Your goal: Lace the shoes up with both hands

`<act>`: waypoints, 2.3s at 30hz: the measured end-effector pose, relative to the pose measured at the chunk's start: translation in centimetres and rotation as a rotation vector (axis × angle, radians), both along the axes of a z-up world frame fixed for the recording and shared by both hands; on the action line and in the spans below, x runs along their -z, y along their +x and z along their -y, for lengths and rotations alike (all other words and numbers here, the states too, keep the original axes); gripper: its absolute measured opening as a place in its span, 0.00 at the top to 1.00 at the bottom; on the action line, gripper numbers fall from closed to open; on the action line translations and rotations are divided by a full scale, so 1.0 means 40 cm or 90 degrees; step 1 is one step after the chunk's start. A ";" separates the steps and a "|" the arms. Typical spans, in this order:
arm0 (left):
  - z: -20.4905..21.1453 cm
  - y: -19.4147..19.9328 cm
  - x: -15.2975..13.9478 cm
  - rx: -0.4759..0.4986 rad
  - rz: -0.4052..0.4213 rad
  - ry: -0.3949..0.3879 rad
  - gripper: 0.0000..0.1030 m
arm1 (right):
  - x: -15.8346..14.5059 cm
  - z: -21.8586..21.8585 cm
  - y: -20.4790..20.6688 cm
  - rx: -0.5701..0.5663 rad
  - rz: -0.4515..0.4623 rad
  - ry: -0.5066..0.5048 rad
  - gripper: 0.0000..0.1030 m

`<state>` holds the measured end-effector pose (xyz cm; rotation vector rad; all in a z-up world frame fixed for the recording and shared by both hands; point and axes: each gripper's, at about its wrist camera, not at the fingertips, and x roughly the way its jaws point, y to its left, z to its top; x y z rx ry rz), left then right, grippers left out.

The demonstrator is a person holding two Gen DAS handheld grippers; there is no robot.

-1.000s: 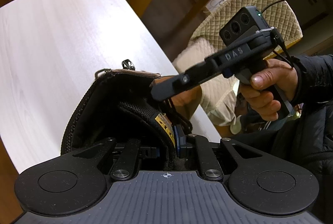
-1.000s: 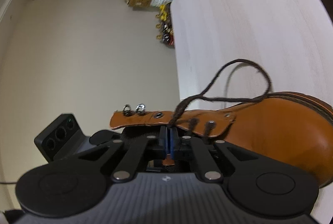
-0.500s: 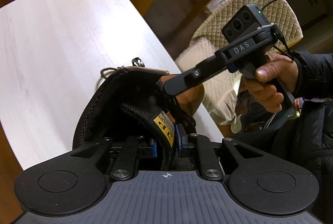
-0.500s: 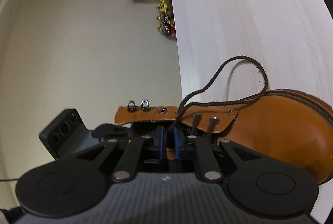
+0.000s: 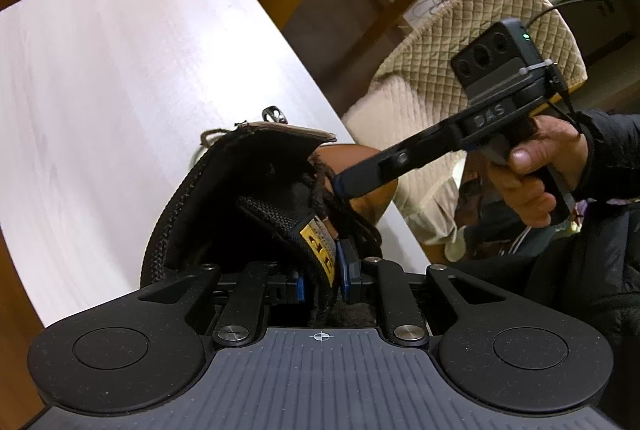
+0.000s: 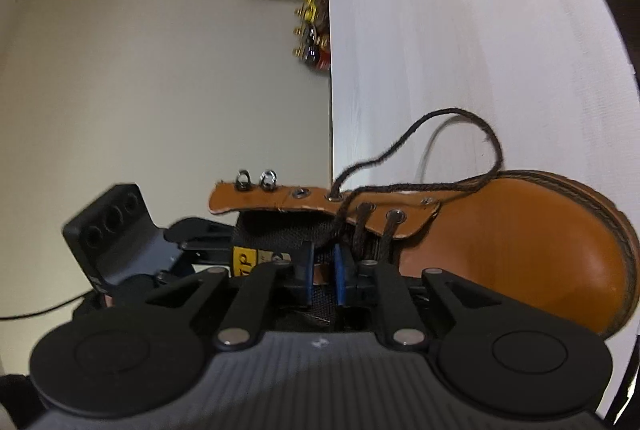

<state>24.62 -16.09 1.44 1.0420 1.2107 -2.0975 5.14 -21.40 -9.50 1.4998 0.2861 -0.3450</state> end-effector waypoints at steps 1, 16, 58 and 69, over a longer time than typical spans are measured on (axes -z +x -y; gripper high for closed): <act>0.001 0.002 0.001 -0.004 -0.004 0.002 0.83 | -0.009 -0.006 -0.006 -0.006 -0.005 -0.010 0.86; 0.007 0.004 0.009 0.010 -0.012 -0.006 0.86 | -0.091 -0.084 0.071 -0.108 -0.125 -0.168 0.86; 0.013 0.025 0.016 0.002 -0.048 0.008 0.86 | -0.119 -0.065 0.017 -0.130 -0.098 -0.147 0.85; 0.010 0.020 0.013 0.004 -0.045 0.003 0.90 | -0.096 -0.070 0.091 -0.148 -0.148 -0.177 0.89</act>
